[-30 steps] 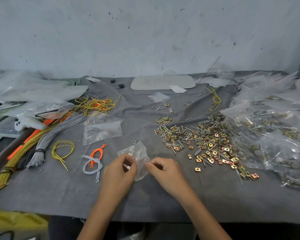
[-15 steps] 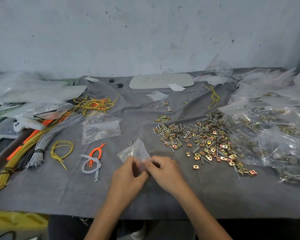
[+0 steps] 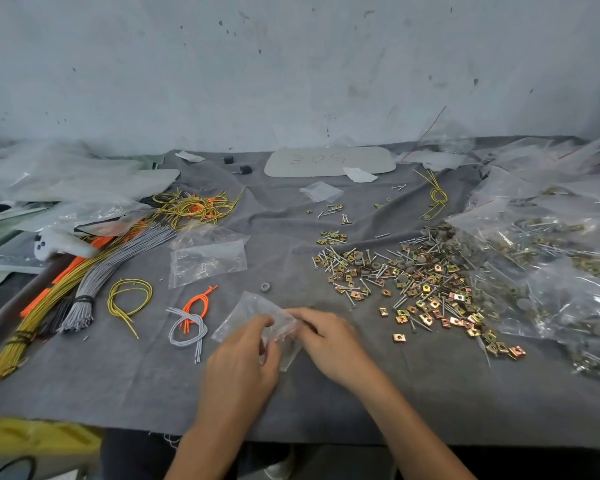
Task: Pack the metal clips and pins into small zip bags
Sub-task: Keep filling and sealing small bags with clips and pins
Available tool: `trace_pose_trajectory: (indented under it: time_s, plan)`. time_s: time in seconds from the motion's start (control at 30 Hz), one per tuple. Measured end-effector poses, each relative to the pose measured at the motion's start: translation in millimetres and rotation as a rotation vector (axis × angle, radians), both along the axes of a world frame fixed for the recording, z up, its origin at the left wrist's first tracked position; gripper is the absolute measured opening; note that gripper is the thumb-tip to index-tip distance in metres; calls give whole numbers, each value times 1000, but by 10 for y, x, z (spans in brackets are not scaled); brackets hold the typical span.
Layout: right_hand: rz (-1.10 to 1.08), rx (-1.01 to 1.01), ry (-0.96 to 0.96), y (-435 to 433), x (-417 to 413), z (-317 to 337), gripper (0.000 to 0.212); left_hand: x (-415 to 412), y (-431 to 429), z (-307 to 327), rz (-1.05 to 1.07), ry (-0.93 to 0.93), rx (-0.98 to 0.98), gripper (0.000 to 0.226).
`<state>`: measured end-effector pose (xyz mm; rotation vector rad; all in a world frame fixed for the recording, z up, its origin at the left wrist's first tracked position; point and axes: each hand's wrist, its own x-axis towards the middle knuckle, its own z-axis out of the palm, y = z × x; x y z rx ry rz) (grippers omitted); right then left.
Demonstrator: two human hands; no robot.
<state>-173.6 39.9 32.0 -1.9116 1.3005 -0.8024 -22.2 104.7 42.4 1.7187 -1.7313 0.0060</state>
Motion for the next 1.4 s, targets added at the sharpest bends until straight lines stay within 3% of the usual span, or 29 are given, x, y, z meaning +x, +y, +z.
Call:
trace_pose_trajectory:
  time_s: [0.13, 0.2, 0.27, 0.3, 0.37, 0.43, 0.53, 0.73, 0.9, 1.2, 1.4]
  plan:
    - [134, 50, 35, -116, 66, 32, 31, 144, -18, -34, -8, 30, 13, 32]
    - [300, 243, -100, -194, 78, 99, 28, 201, -33, -35, 42, 51, -67, 28]
    - [275, 332, -210, -351, 75, 153, 37, 256, -44, -47, 103, 118, -141, 22]
    - [201, 283, -174, -462, 92, 166, 39, 276, -56, -66, 124, 136, -155, 20]
    - [88, 78, 82, -671, 194, 148, 41, 283, -94, -121, 141, 125, -139, 19]
    - [100, -46, 331, -777, 367, 114, 42, 258, -123, -178, 124, 125, -104, 17]
    - [97, -121, 508, -875, 571, 60, 40, 243, -121, -229, 84, 171, -29, 20]
    - [67, -224, 498, -805, 526, 23, 18, 260, -96, -233, 75, 285, 31, 22]
    - [27, -352, 545, -617, 140, -81, 23, 244, -136, -216, 59, 332, 67, 23]
    - [-91, -371, 581, -239, -574, -29, 32, -154, -441, -110, -63, 315, 95, 25]
    - [-237, -340, 496, -160, -1080, 20, 30, -199, -575, -138, -103, 350, 149, 25]
